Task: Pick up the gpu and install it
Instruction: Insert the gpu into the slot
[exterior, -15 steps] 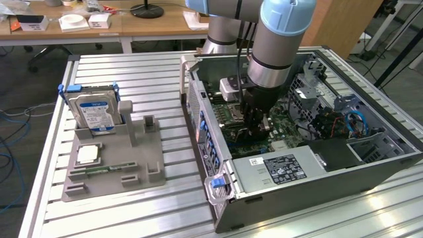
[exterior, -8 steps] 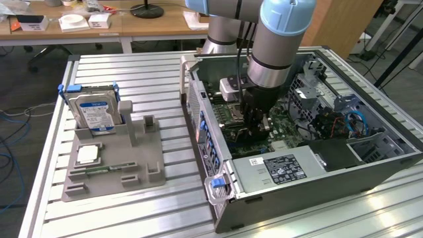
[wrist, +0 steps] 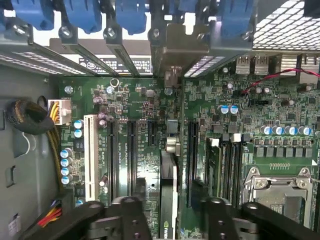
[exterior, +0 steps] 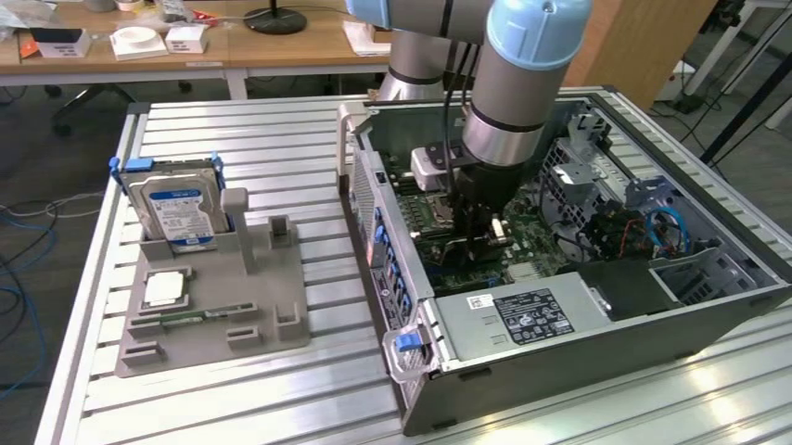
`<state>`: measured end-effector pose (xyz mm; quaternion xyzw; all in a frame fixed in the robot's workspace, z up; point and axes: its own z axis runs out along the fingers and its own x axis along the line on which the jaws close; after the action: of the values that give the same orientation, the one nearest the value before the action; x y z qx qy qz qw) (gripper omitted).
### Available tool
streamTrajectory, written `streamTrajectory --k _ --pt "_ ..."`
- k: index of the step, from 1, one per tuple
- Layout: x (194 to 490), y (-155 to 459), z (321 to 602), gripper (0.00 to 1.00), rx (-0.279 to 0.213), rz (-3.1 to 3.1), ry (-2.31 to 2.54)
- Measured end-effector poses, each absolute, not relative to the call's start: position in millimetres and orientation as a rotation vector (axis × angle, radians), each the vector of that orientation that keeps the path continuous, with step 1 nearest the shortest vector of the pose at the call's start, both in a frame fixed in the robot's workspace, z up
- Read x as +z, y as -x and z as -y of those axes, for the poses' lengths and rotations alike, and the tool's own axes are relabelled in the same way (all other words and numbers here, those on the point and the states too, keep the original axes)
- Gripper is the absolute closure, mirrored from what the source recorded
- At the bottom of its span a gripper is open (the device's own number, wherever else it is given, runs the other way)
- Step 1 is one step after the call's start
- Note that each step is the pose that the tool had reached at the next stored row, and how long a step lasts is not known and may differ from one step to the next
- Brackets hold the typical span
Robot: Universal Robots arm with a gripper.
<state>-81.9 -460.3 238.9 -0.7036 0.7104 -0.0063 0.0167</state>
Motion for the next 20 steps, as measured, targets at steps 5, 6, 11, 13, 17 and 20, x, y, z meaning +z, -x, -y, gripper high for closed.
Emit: streamTrajectory --k 5,6,11,13,17,20 --pt "248 82 460 0.49 -0.018 -2.209 2.188" --pt "252 82 460 0.49 -0.018 -2.209 2.188" --pt "271 82 460 0.49 -0.014 -2.211 2.19" --pt "271 82 460 0.49 -0.014 -2.211 2.19" --pt "271 82 460 0.63 -0.014 -2.211 2.19" --pt "271 82 459 0.75 -0.014 -2.211 2.19"
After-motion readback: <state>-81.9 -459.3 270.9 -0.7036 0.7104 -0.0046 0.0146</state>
